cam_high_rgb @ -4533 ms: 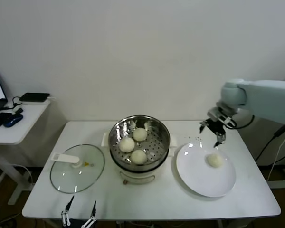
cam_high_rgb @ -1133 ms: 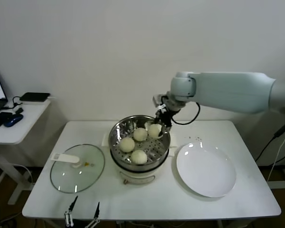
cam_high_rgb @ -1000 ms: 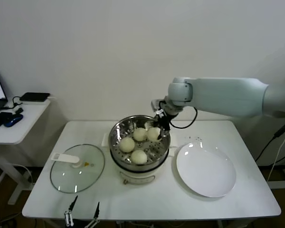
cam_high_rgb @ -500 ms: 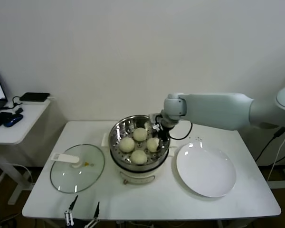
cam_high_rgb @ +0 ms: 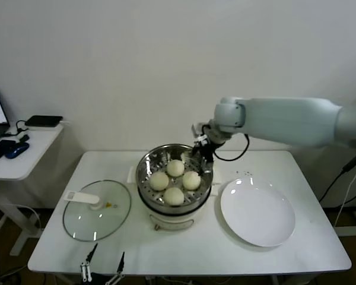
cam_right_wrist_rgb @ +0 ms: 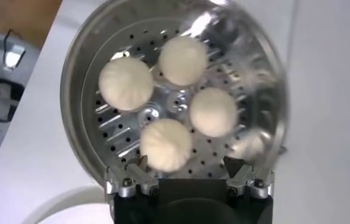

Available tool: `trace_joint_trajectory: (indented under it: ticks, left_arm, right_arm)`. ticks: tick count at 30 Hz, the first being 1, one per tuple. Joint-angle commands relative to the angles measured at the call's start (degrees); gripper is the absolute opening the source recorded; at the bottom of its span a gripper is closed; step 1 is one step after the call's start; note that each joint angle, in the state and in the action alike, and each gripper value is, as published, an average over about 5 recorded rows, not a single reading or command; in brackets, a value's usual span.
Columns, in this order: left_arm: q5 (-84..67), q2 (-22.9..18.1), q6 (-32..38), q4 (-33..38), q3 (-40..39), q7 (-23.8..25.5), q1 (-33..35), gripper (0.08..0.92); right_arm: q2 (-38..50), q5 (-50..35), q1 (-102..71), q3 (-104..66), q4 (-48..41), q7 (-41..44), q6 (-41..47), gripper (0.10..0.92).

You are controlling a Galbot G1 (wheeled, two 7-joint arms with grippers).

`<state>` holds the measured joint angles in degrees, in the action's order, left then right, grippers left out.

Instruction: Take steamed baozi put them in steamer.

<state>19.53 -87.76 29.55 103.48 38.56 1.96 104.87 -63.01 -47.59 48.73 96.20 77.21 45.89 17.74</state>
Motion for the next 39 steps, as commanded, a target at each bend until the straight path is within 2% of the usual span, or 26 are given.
trace_joint_trajectory:
  ticks: [1,4,11,13,16,18,21,24,31,39]
  left_arm:
    - [0.15,0.08,-0.04,1.03,-0.10,0.02,0.26,0.823]
    - [0.18,0.15,-0.22,1.40,-0.33,0.14,0.47,0.823]
    - [-0.79,0.21,-0.23,1.69,-0.68,0.26,0.43,0.823]
    - [-1.34,0.17,-0.14,1.54,-0.69,0.27,0.06,0.823]
    - [-1.94,-0.09,0.01,1.50,-0.71,0.27,-0.33,0.823]
    - [-2.16,-0.31,0.21,1.50,-0.83,0.26,-0.44,0.823]
    - [-2.39,-0.63,0.47,1.33,-1.08,0.23,-0.44,0.823]
    - [-2.70,-0.80,0.48,1.17,-1.27,0.24,-0.31,0.823]
    - [-2.87,-0.91,0.25,1.11,-1.09,0.23,-0.16,0.823]
    - [-2.89,-0.89,0.06,1.74,-1.08,0.14,0.40,0.823]
  right_arm:
    - [20.30,-5.39,0.39,-11.53,13.06,-19.56,0.13,0.823]
    - [28.18,-0.66,-11.61,-24.20,17.20,-29.06,1.56,0.823]
    - [42.58,8.12,-45.24,-55.36,30.07,-41.21,5.91,0.823]
    - [45.29,10.05,-55.52,-62.56,32.67,-45.28,2.72,0.823]
    - [46.43,8.13,-74.56,-77.25,34.99,-52.29,-4.03,0.823]
    - [43.39,7.92,-91.32,-93.87,36.45,-54.59,-6.39,0.823]
    - [34.02,11.13,-112.81,-116.60,38.08,-54.18,-9.24,0.823]
    - [24.72,15.03,-124.57,-127.40,38.24,-52.28,-14.58,0.823]
    - [5.46,25.47,-138.25,-135.28,38.00,-50.75,-25.13,0.823]
    - [-9.51,32.31,-145.26,-133.87,36.35,-49.12,-34.86,0.823]
